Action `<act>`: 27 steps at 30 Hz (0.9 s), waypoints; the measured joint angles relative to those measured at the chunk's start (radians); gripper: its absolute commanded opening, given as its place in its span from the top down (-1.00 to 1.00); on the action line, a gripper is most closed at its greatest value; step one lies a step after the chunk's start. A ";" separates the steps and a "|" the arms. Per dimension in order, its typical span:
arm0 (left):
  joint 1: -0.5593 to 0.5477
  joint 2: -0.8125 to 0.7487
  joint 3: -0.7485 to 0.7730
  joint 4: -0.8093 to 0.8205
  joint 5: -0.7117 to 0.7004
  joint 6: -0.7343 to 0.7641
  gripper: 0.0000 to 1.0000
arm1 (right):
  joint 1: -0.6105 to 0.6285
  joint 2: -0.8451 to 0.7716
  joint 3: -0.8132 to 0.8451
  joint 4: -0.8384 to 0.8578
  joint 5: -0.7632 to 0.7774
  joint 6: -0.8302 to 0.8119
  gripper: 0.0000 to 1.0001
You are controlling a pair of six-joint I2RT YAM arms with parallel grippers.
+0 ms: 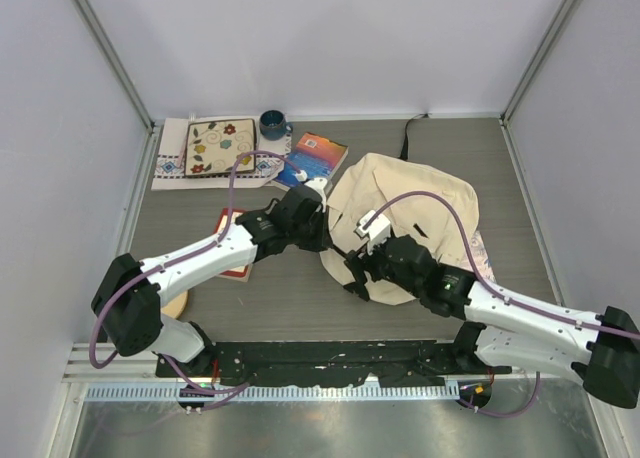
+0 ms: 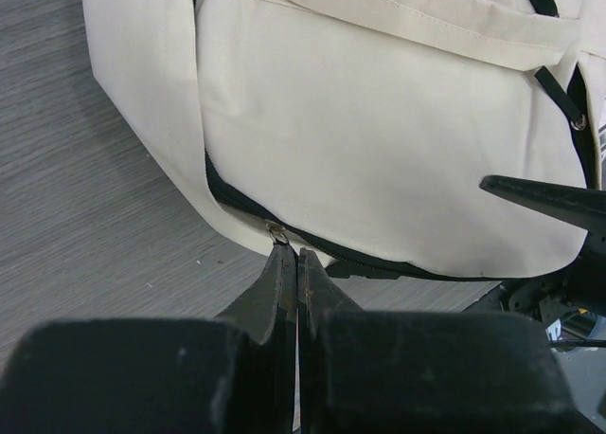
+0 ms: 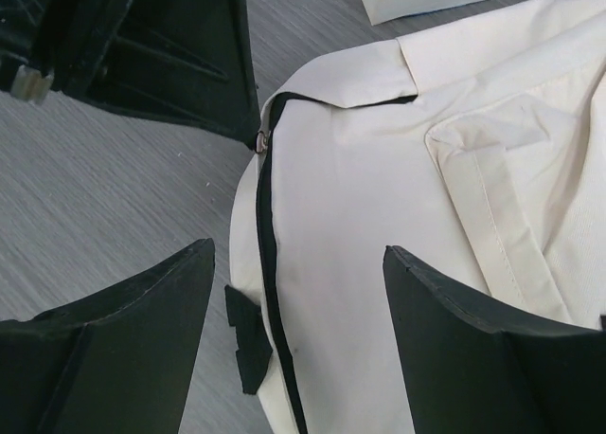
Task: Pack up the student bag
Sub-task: Unzip the student bag at the center of the board.
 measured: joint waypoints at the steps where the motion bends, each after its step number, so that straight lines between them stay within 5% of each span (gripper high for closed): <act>1: 0.000 0.000 0.000 0.000 0.003 -0.003 1.00 | 0.004 0.014 0.000 0.021 0.007 -0.010 -0.54; 20: 0.008 0.007 0.000 0.002 0.048 -0.018 1.00 | 0.081 0.180 -0.082 0.266 0.150 -0.096 -0.42; 22: 0.008 0.007 0.000 0.003 0.053 -0.022 1.00 | 0.082 0.200 -0.090 0.284 0.169 -0.099 -0.35; 27: 0.008 0.007 0.000 0.007 0.066 -0.031 1.00 | 0.082 0.243 -0.104 0.323 0.200 -0.114 0.32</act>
